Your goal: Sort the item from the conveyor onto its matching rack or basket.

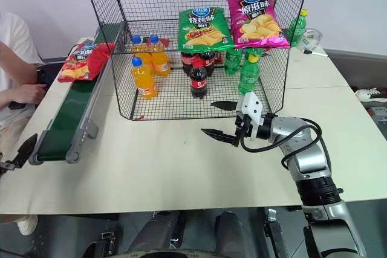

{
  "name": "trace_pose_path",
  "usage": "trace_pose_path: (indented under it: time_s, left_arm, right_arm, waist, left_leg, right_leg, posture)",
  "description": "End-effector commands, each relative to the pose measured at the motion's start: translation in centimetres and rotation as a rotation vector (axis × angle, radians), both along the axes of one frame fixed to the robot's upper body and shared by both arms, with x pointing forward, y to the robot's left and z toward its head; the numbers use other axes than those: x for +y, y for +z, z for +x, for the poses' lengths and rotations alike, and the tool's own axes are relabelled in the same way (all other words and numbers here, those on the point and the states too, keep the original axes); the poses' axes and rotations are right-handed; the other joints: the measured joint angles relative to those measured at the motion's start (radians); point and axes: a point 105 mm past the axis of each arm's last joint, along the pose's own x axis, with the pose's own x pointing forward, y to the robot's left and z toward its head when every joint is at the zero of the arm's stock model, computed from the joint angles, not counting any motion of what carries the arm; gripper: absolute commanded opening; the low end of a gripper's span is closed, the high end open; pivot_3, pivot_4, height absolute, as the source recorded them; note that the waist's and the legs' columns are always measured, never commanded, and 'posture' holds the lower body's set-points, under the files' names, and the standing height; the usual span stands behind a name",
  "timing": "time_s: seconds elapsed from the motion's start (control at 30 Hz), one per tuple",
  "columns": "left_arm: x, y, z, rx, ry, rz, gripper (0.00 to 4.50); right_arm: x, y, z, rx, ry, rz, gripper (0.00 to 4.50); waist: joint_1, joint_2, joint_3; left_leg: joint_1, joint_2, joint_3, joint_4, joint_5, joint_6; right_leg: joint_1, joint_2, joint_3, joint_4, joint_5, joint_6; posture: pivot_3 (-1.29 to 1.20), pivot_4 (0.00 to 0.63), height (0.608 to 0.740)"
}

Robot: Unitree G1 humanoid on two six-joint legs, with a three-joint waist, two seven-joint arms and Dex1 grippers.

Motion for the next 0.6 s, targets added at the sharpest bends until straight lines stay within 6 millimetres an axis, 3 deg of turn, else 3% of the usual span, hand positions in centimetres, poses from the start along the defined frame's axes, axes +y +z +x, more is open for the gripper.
trace_pose_path:
  time_s: [0.03, 0.17, 0.4, 0.6]
  left_arm:
    - [0.1, -0.5, -0.8, 0.014, 0.000, 0.365, 4.50]
    - [-0.4, -2.1, -2.1, 0.020, -0.037, 0.593, 4.50]
    - [1.9, -2.9, -3.0, 0.026, 0.056, 0.711, 4.50]
    - [1.5, -4.2, -2.8, 0.044, 0.003, 0.793, 4.50]
  right_arm:
    - [0.2, 1.4, 0.2, -0.057, 0.009, 0.021, 4.41]
    - [0.4, 1.5, -0.6, -0.021, 0.060, 0.052, 4.41]
    - [1.4, 1.6, -2.5, -0.029, 0.173, 0.064, 4.41]
    - [1.7, 1.2, -2.2, -0.052, 0.164, 0.046, 4.41]
  waist:
    - [-0.005, 0.000, 0.000]
    - [-0.003, 0.000, 0.000]
    - [0.006, 0.000, 0.000]
    - [0.002, 0.000, 0.000]
  left_leg:
    - [0.000, 0.000, 0.000, 0.000, 0.000, 0.000]
    - [0.000, 0.000, 0.001, -0.002, 0.000, 0.001]
    - [0.000, 0.000, -0.001, -0.002, -0.002, -0.001]
    - [0.000, 0.000, 0.000, -0.001, -0.002, -0.001]
  right_leg:
    - [0.000, 0.000, 0.000, 0.000, 0.000, 0.000]
    - [0.000, 0.000, 0.001, -0.002, 0.000, 0.001]
    - [0.000, 0.001, 0.000, -0.002, 0.001, 0.002]
    - [0.000, 0.001, -0.001, -0.002, 0.002, 0.004]
  posture:
    - [0.00, 0.150, 0.740]
    - [0.00, 0.150, 0.740]
    - [0.00, 0.150, 0.740]
    - [0.00, 0.150, 0.740]
